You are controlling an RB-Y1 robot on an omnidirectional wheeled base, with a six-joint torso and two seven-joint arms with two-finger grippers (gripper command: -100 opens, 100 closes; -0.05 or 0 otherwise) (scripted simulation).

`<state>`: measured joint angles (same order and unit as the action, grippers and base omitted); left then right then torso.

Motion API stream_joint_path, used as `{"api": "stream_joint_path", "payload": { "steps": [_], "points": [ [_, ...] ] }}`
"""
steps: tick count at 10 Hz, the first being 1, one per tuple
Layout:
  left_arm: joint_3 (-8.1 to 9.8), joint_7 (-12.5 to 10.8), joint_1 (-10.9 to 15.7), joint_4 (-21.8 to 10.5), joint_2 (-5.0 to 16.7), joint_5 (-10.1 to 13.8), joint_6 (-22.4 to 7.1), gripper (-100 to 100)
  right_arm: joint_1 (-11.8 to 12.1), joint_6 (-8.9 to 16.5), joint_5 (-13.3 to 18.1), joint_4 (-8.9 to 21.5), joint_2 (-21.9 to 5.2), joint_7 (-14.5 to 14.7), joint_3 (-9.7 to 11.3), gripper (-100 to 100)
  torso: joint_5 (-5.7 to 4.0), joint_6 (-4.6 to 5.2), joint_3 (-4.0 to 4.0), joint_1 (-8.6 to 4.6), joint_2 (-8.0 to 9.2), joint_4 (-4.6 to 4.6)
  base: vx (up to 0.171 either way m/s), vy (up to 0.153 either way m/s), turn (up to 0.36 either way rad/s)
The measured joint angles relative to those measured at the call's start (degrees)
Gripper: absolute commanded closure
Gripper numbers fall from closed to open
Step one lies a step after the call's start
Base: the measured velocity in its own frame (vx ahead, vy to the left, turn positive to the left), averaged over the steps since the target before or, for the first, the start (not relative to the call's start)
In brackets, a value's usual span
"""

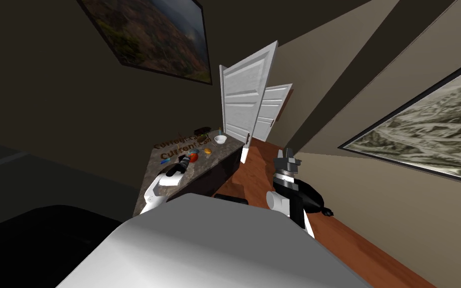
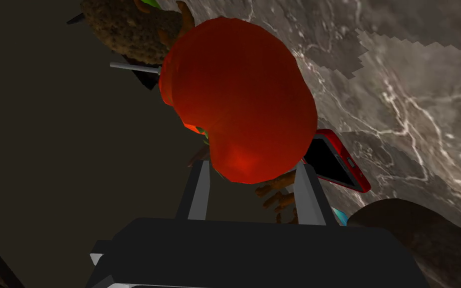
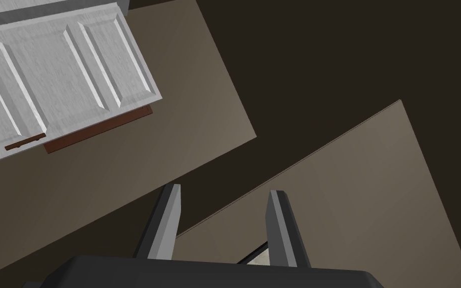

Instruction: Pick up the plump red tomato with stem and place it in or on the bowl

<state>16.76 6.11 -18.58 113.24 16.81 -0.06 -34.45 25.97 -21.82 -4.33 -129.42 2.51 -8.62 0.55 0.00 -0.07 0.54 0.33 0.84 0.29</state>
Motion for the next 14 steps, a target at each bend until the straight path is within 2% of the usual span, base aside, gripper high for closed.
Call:
{"api": "stream_joint_path", "payload": {
  "steps": [3, 9, 14],
  "points": [
    [-0.5, 0.12, 1.86, 0.05, -1.25, 0.14, 3.48, 100, 0.0, 0.0, 0.0, 0.0, 0.0, 0.0, 0.0, 0, 0.02, -0.01, 0.13, 0.07, 0.2, 0.07, -0.196, 0.124, 0.024],
    [-1.27, 0.0, 4.21, -1.74, -1.83, 0.65, 9.5, 100, 0.01, 0.0, 0.0, 0.0, 0.0, 0.0, 0.0, 0, 0.01, 0.01, -0.04, -0.03, -0.13, 0.04, -0.105, 0.081, 0.027],
    [-2.43, -0.6, 3.5, -4.38, -1.59, 0.84, 14.92, 100, 0.01, 0.0, 0.0, 0.0, 0.0, 0.0, 0.0, 0, 0.04, 0.01, -0.11, -0.01, -0.27, 0.02, -0.065, 0.094, 0.021]
  ]
}}
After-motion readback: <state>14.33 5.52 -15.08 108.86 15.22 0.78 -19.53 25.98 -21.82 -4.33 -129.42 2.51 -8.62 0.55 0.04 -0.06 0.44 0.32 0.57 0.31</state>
